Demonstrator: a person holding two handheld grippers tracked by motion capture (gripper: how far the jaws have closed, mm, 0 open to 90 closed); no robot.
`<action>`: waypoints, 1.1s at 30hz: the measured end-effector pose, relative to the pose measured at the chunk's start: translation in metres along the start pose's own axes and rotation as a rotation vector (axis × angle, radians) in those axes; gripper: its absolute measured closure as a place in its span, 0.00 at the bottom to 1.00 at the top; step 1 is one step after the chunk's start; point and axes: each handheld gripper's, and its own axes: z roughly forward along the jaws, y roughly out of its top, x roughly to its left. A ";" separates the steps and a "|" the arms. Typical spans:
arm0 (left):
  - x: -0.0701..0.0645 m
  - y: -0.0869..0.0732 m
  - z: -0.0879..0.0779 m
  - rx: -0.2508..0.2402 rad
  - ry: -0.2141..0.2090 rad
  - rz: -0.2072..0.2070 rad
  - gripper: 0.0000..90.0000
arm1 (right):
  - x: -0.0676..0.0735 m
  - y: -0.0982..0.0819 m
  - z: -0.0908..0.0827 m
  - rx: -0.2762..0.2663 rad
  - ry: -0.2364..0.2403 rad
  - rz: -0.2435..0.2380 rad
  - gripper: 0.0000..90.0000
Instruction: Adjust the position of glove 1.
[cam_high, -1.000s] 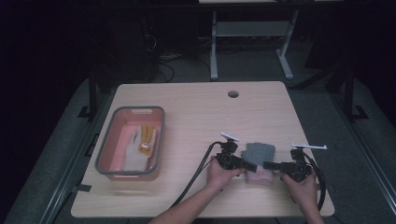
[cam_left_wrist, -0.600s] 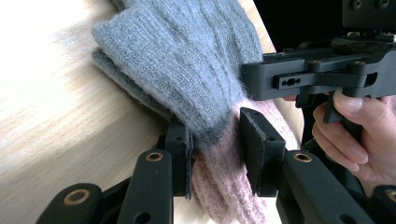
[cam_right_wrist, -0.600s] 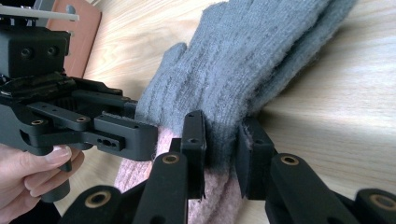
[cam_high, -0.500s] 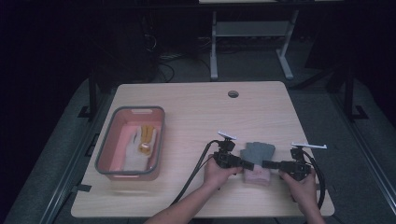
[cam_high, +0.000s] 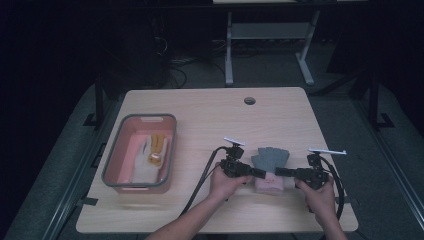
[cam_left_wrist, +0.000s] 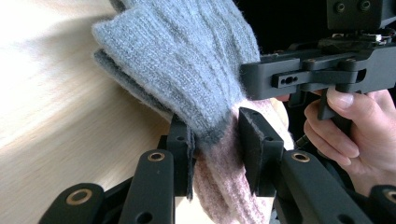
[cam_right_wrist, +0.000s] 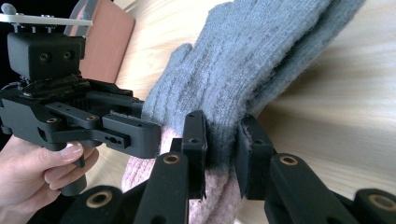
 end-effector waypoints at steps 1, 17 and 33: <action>0.000 0.000 -0.006 -0.005 0.000 0.000 0.75 | 0.004 0.002 0.002 0.000 0.008 -0.011 0.84; -0.001 0.000 -0.045 -0.059 0.006 0.024 0.75 | 0.034 0.016 0.016 0.018 0.065 -0.042 0.84; 0.002 0.000 -0.077 -0.098 0.017 0.028 0.75 | 0.058 0.030 0.030 0.035 0.097 -0.072 0.84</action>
